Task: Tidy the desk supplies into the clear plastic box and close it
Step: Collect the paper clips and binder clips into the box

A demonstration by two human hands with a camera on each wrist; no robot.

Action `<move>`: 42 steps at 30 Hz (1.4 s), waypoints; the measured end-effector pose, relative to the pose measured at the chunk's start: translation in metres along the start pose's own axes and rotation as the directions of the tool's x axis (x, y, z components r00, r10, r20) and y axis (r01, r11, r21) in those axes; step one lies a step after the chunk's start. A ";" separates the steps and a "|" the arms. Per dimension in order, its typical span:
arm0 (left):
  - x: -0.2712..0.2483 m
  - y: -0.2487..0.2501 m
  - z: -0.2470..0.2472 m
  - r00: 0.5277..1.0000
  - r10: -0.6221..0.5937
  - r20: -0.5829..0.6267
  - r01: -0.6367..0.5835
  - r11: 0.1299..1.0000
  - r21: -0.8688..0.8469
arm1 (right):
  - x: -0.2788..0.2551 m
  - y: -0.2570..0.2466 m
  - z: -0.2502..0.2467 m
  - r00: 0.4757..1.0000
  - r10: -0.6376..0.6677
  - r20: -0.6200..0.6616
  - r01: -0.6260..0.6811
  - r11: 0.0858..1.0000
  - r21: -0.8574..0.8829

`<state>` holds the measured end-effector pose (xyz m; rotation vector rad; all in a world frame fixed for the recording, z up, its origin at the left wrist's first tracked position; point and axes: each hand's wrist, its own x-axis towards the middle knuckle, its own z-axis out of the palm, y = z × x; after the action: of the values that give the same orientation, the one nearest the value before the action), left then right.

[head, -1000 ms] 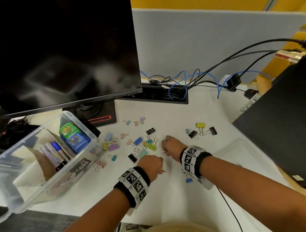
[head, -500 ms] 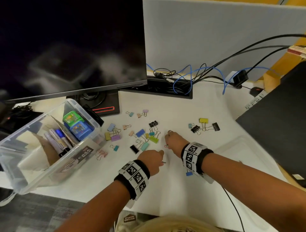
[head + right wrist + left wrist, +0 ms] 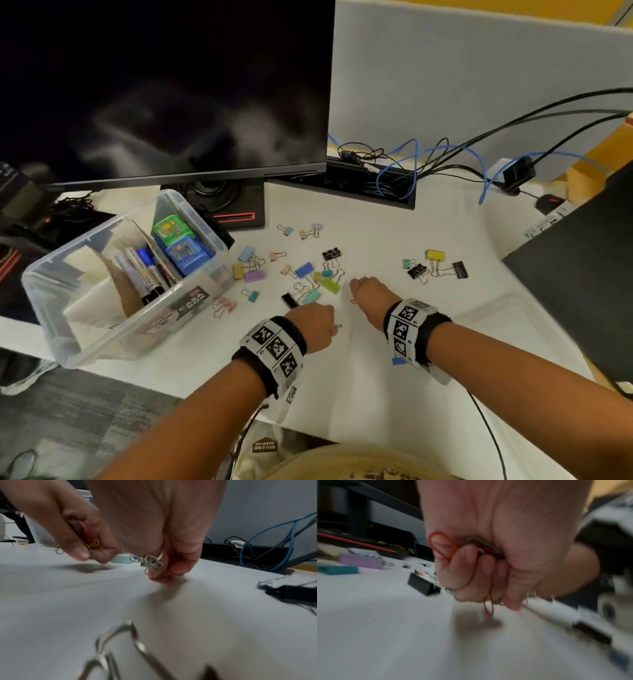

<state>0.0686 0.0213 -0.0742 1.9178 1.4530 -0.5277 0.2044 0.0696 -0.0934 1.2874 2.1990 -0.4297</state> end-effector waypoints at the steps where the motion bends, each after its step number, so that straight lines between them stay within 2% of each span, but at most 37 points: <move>1: -0.009 -0.006 -0.006 0.999 -0.039 -0.003 0.038 0.995 -0.089 | -0.002 -0.004 -0.004 1.000 0.010 0.009 -0.010 0.999 0.036; 4: -0.051 -0.039 -0.029 0.986 -0.163 -0.040 0.138 0.924 -0.358 | -0.007 -0.024 -0.034 1.000 -0.002 0.009 0.000 0.979 0.206; 7: -0.118 -0.088 -0.050 0.956 -0.292 -0.041 0.195 0.731 -0.654 | -0.018 -0.072 -0.077 0.984 -0.111 -0.140 0.158 0.907 0.390; 9: -0.161 -0.126 -0.060 0.915 -0.402 -0.039 0.236 0.608 -0.758 | -0.024 -0.118 -0.104 0.953 -0.184 -0.239 0.282 0.823 0.494; 12: -0.188 -0.181 -0.065 0.816 -0.578 0.004 0.434 0.608 -0.665 | -0.026 -0.192 -0.134 0.898 -0.291 -0.331 0.436 0.691 0.577; 14: -0.185 -0.204 -0.064 0.763 -0.646 0.030 0.539 0.610 -0.580 | -0.017 -0.236 -0.142 0.890 -0.312 -0.333 0.453 0.696 0.558; 16: -0.177 -0.217 -0.063 0.730 -0.684 0.007 0.589 0.623 -0.516 | -0.006 -0.268 -0.144 0.898 -0.278 -0.340 0.426 0.740 0.520; 19: -0.171 -0.224 -0.065 0.730 -0.683 -0.021 0.581 0.636 -0.508 | 0.007 -0.294 -0.145 0.915 -0.211 -0.343 0.365 0.793 0.488; 22: -0.173 -0.231 -0.068 0.740 -0.673 0.019 0.549 0.588 -0.594 | 0.015 -0.303 -0.149 0.922 -0.163 -0.351 0.325 0.821 0.470; 24: -0.172 -0.240 -0.068 0.769 -0.636 0.068 0.472 0.492 -0.732 | 0.018 -0.307 -0.154 0.924 -0.149 -0.351 0.313 0.823 0.474; 27: -0.175 -0.245 -0.072 0.821 -0.556 0.129 0.330 0.277 -0.902 | 0.020 -0.311 -0.158 0.936 -0.151 -0.318 0.301 0.814 0.498; 29: -0.178 -0.238 -0.077 0.834 -0.526 0.165 0.318 0.216 -0.923 | 0.018 -0.311 -0.158 0.943 -0.160 -0.290 0.294 0.810 0.508; 32: -0.183 -0.232 -0.074 0.832 -0.515 0.204 0.335 0.173 -0.926 | 0.009 -0.304 -0.153 0.933 -0.208 -0.295 0.342 0.767 0.542; 34: -0.187 -0.228 -0.070 0.838 -0.512 0.189 0.335 0.209 -0.919 | 0.005 -0.292 -0.144 0.909 -0.258 -0.326 0.406 0.718 0.565; 35: -0.189 -0.226 -0.069 0.843 -0.518 0.146 0.321 0.267 -0.908 | 0.002 -0.283 -0.137 0.891 -0.272 -0.363 0.447 0.672 0.591; 36: -0.190 -0.225 -0.068 0.842 -0.536 0.061 0.299 0.370 -0.879 | -0.001 -0.271 -0.131 0.883 -0.261 -0.389 0.463 0.616 0.638; 38: -0.193 -0.217 -0.070 0.818 -0.533 -0.216 0.247 0.664 -0.706 | -0.007 -0.234 -0.119 0.887 -0.139 -0.440 0.440 0.539 0.718; 39: -0.194 -0.208 -0.074 0.793 -0.473 -0.383 0.194 0.793 -0.578 | -0.008 -0.211 -0.112 0.887 -0.038 -0.461 0.401 0.560 0.725; 40: -0.194 -0.194 -0.077 0.760 -0.389 -0.520 0.120 0.871 -0.477 | -0.007 -0.182 -0.104 0.879 0.072 -0.472 0.334 0.613 0.716; 41: -0.190 -0.178 -0.079 0.739 -0.307 -0.600 0.030 0.905 -0.425 | -0.002 -0.153 -0.095 0.879 0.156 -0.451 0.233 0.684 0.692; 42: -0.182 -0.162 -0.077 0.750 -0.223 -0.623 -0.047 0.921 -0.387 | 0.005 -0.128 -0.087 0.899 0.213 -0.384 0.091 0.765 0.637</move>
<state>-0.1461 -0.0219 0.0583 1.7822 1.9138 0.4479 0.0651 0.0561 -0.0275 1.9794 2.4581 -1.0303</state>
